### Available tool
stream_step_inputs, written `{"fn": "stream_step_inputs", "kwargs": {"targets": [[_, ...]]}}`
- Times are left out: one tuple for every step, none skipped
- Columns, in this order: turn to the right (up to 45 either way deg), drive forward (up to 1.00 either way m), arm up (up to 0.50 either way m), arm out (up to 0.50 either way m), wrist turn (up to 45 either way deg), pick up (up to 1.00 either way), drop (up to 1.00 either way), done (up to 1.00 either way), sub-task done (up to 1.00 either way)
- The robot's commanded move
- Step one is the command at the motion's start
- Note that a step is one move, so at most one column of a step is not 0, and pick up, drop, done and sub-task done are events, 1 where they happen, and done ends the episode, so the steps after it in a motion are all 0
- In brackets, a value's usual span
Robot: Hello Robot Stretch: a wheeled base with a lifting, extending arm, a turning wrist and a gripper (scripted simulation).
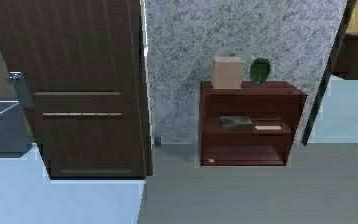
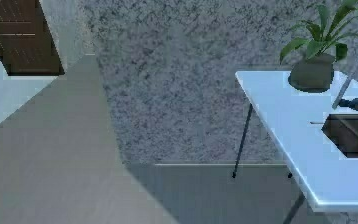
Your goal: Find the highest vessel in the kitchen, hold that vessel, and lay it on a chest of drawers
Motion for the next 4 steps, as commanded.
{"fn": "stream_step_inputs", "kwargs": {"targets": [[0.0, 0.2, 0.0, 0.0, 0.0, 0.0, 0.0, 0.0, 0.0], [-45.0, 0.0, 0.0, 0.0, 0.0, 0.0, 0.0, 0.0, 0.0], [-42.0, 0.0, 0.0, 0.0, 0.0, 0.0, 0.0, 0.0, 0.0], [0.0, 1.0, 0.0, 0.0, 0.0, 0.0, 0.0, 0.0, 0.0]]}}
